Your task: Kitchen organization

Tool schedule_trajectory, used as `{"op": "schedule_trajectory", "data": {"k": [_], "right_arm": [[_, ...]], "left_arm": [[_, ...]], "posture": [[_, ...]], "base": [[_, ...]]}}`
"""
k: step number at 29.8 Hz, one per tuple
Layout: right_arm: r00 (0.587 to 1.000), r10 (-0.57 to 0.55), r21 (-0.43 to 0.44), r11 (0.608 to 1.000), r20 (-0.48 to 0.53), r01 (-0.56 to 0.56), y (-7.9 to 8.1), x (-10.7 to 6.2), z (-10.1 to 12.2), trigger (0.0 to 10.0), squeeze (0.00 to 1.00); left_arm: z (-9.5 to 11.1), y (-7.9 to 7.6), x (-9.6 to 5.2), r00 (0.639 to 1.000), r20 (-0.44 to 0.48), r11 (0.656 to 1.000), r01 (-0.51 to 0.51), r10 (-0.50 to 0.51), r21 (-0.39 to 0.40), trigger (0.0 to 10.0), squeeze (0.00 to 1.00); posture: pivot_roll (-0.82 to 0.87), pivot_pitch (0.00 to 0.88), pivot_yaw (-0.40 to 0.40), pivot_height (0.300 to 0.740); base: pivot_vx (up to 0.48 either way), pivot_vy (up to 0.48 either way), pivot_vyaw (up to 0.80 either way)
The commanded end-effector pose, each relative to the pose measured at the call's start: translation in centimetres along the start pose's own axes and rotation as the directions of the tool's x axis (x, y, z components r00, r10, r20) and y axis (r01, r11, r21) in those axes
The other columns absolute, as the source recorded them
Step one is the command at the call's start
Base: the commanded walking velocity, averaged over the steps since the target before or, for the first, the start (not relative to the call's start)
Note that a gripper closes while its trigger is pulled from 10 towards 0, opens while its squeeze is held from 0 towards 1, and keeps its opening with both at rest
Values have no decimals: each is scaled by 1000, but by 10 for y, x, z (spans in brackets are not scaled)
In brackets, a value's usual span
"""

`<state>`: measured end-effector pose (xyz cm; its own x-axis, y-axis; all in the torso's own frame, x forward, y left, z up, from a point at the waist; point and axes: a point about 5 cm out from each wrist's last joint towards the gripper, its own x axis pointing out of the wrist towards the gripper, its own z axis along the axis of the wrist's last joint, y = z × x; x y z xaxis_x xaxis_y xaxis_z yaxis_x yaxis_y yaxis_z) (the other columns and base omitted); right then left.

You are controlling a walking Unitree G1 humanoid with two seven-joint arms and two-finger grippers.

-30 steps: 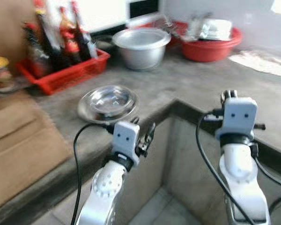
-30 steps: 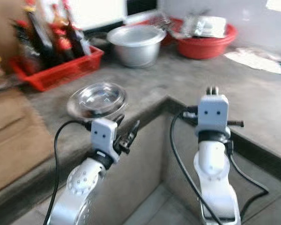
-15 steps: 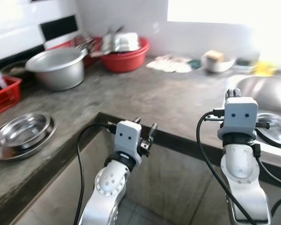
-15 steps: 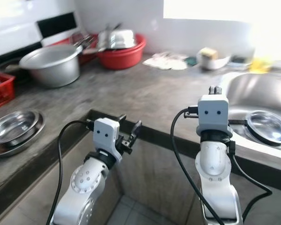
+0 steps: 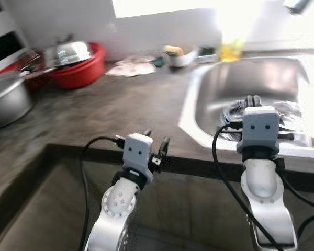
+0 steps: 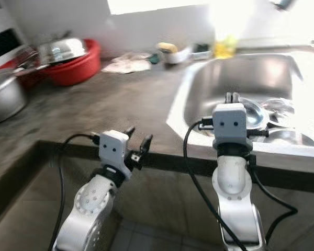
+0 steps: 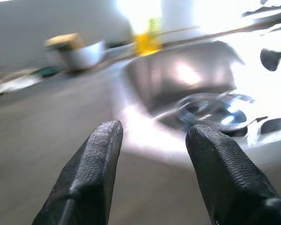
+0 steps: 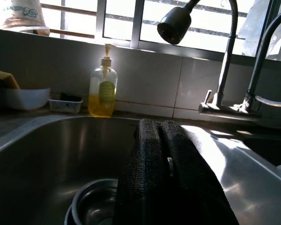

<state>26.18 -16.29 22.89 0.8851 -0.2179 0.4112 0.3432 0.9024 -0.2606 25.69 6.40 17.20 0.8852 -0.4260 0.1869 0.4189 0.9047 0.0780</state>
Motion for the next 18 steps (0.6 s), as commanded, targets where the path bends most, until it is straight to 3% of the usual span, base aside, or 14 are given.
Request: {"op": "schedule_trajectory", "data": {"k": [1,2,18], "right_arm": [[999,45,40,998,30,-46,11,1,9,4784,0],[998,59,48,997,23,-60,13,1,8,10000,0],[990,140,108,984,17,-141,19,1,11,10000,0]], "left_arm": [[0,9,-3,1000,-2,999,-31,31,28,10000,0],[0,9,-3,1000,0,999,-30,30,27,10000,0],[2,21,-2,995,7,995,-103,103,13,10000,0]], "posture": [[9,3,23,740],[10,2,23,740],[-4,22,11,740]], "base": [[0,0,0],[0,0,0],[0,0,0]]}}
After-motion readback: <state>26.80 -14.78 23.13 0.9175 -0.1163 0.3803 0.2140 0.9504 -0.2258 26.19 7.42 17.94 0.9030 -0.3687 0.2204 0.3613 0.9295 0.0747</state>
